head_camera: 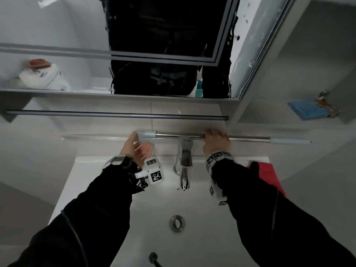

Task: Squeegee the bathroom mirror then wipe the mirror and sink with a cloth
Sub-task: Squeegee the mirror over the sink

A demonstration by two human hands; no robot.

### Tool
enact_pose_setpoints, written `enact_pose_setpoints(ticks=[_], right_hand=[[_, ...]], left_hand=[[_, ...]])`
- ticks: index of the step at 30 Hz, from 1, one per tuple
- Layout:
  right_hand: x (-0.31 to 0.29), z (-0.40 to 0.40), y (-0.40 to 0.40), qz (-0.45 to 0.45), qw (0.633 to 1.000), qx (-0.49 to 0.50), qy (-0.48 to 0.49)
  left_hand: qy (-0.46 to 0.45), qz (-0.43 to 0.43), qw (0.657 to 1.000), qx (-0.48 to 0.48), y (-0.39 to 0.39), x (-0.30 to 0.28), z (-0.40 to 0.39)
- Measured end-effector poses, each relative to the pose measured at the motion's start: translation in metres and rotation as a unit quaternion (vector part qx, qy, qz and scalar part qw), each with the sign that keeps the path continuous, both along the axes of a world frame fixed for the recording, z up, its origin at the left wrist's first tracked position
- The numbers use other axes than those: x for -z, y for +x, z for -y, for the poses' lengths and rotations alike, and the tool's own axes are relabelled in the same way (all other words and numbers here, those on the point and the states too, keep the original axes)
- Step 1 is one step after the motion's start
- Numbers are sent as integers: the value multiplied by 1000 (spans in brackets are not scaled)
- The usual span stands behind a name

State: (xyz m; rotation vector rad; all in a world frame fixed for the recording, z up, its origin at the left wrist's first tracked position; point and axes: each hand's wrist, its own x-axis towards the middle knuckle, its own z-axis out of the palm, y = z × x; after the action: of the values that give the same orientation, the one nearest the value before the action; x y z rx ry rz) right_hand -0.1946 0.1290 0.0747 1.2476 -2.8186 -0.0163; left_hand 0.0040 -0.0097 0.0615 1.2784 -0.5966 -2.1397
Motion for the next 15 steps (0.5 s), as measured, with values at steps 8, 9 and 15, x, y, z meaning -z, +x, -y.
enact_pose_setpoints(ticks=[8,9,15], right_hand=[[-36,-8,30,-32,996,18,-78],[-40,-11,34,-36,996,21,-79],[-56,-35,60,-72,991,53,-101]], left_hand=[[-23,-40,999,20,28,-28,12],[-26,-48,998,33,32,-31,12],[6,-45,997,55,46,-40,7]])
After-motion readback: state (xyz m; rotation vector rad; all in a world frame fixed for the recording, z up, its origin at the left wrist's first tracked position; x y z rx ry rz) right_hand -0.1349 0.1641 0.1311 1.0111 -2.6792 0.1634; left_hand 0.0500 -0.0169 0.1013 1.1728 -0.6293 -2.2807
